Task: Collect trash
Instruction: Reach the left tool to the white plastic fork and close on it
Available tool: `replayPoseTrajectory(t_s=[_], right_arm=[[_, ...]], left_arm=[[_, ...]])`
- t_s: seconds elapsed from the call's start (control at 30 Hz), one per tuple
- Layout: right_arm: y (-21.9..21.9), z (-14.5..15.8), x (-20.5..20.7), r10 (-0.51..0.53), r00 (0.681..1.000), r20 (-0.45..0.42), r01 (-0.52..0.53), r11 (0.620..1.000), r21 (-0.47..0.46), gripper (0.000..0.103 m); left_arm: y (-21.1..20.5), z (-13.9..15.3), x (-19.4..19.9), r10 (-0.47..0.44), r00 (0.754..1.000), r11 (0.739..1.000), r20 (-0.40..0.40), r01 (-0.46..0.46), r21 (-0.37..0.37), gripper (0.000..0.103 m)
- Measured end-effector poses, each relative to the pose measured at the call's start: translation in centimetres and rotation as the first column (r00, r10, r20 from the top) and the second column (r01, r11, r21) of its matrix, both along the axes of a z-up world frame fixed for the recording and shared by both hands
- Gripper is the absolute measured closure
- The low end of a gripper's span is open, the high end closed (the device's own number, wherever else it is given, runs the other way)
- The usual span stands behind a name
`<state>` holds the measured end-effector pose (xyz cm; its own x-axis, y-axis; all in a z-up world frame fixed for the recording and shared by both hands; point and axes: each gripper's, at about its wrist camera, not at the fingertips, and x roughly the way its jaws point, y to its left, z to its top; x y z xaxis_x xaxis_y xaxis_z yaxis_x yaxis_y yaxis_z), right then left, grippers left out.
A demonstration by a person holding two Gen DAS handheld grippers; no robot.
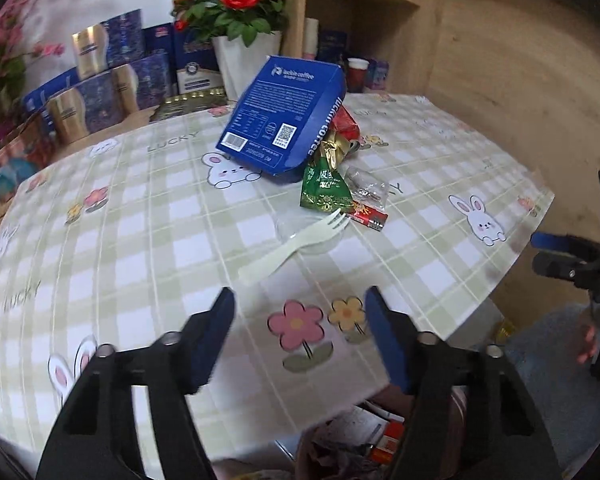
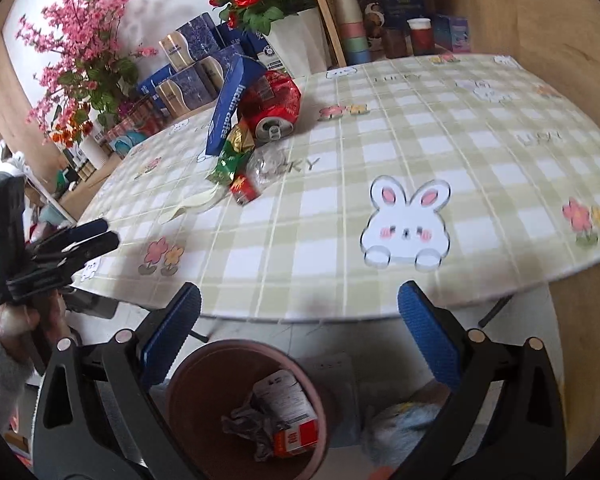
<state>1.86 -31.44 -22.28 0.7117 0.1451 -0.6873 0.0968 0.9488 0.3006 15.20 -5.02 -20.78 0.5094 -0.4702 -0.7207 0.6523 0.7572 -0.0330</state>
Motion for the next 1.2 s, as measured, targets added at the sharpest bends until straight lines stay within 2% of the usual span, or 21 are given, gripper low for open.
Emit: replayPoseTrajectory(t_s=[0.17, 0.37, 0.47, 0.67, 0.87, 0.93, 1.03, 1.1, 1.2], right_arm=[[-1.0, 0.1, 1.9, -0.013, 1.000, -0.009, 0.013, 1.000, -0.014, 0.006], [-2.0, -0.6, 3.5, -0.028, 0.999, -0.038, 0.028, 1.000, -0.001, 0.006], [-2.2, -0.8, 3.9, -0.024, 0.999, -0.039, 0.025, 1.000, 0.004, 0.006], [-2.2, -1.3, 4.2, -0.023, 0.999, -0.045, 0.024, 1.000, 0.001, 0.006], [-2.0, -1.5, 4.7, -0.016, 0.999, -0.049, 0.016, 1.000, 0.001, 0.006], [-1.7, -1.4, 4.8, -0.011, 0.999, -0.047, 0.010, 1.000, -0.012, 0.006], [-1.4, -1.3, 4.8, -0.001, 0.999, -0.050, -0.001, 1.000, -0.024, 0.006], [-1.4, -1.4, 4.8, 0.003, 0.999, -0.054, -0.005, 1.000, -0.028, 0.006], [-1.5, -1.3, 4.7, 0.005, 0.999, -0.053, -0.006, 1.000, -0.026, 0.006]], left_arm=[[-1.3, -1.0, 3.7, -0.041, 0.998, 0.999, -0.045, 0.041, 0.005, 0.052], [-3.6, -2.5, 6.1, -0.180, 0.980, 0.979, -0.086, 0.187, 0.079, 0.059], [-4.2, -3.0, 6.8, -0.226, 0.969, 0.965, -0.104, 0.237, 0.111, 0.072], [-3.8, -3.5, 7.2, -0.290, 0.949, 0.940, -0.124, 0.307, 0.150, 0.073], [-4.1, -3.7, 7.6, -0.292, 0.949, 0.936, -0.122, 0.310, 0.167, 0.073], [-4.0, -3.9, 8.3, -0.267, 0.951, 0.947, -0.157, 0.289, 0.137, 0.072], [-3.8, -3.9, 8.4, -0.260, 0.953, 0.955, -0.155, 0.277, 0.104, 0.072], [-3.9, -3.9, 8.2, -0.256, 0.956, 0.955, -0.142, 0.273, 0.115, 0.084], [-3.6, -3.8, 7.5, -0.241, 0.961, 0.959, -0.132, 0.257, 0.117, 0.088]])
